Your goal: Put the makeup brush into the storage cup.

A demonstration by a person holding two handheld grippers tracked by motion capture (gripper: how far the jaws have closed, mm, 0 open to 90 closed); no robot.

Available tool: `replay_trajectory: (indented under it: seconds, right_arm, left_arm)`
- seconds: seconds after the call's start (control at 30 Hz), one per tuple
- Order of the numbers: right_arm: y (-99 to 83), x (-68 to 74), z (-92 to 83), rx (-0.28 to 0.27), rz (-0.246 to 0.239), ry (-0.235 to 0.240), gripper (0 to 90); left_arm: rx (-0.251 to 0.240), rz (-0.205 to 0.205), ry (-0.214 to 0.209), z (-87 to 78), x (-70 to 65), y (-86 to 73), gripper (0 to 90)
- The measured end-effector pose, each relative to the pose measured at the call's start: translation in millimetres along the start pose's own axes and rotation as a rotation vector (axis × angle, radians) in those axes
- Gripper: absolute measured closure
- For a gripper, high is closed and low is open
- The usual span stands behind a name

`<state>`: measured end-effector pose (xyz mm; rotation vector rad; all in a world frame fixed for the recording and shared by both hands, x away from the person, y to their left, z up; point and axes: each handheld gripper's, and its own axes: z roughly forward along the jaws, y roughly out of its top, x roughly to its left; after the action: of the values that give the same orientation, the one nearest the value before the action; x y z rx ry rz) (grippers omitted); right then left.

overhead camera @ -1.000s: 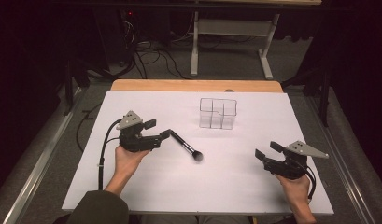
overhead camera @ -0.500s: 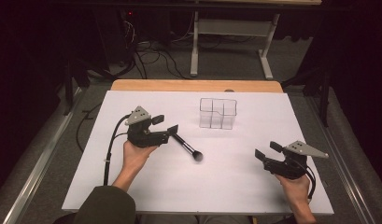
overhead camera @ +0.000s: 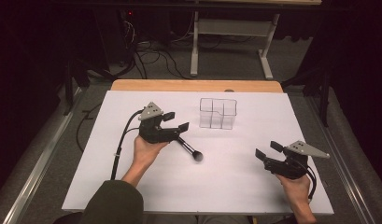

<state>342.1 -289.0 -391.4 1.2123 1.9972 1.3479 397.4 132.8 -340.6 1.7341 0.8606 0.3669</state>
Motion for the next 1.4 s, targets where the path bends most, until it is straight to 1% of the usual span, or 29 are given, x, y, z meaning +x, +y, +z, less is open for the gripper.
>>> replay_trajectory:
  seconds: [0.23, 0.33, 0.63, 0.87, 1.07, 1.17, 1.3, 1.4]
  right_arm:
    - [0.2, 1.7, 0.7, 0.003, -0.006, 0.004, 28.2]
    - [0.0, 0.7, 0.2, 0.002, 0.01, 0.005, 28.1]
    - [0.0, 0.7, 1.0, 0.007, 0.007, 0.007, 28.0]
    - [0.0, 0.5, 1.6, 0.011, 0.009, 0.004, 28.1]
    - [-0.1, 0.0, 1.5, 0.011, 0.009, 0.003, 28.1]
    - [-0.1, 0.2, 1.9, 0.015, 0.008, 0.001, 28.3]
    - [0.1, 1.3, 1.8, 0.014, 0.001, -0.003, 28.5]
    - [0.1, 1.2, 1.2, 0.011, 0.007, -0.007, 28.6]
  left_arm:
    - [0.004, -0.006, -0.008, 7.5, 0.4, 2.1, 28.8]
    - [0.013, -0.004, -0.007, 11.2, 1.0, 2.7, 29.1]
    - [0.055, 0.021, 0.0, 15.0, 2.1, 8.2, 29.1]
    - [0.113, 0.054, 0.004, 16.5, 2.3, 13.4, 29.3]
    - [0.154, 0.07, 0.005, 18.6, 1.4, 15.3, 29.9]
    - [0.202, 0.101, 0.006, 20.0, 1.1, 16.6, 29.8]
    - [0.254, 0.117, 0.017, 21.1, 0.0, 20.3, 29.9]
    - [0.292, 0.131, 0.022, 22.1, -1.3, 22.9, 29.9]
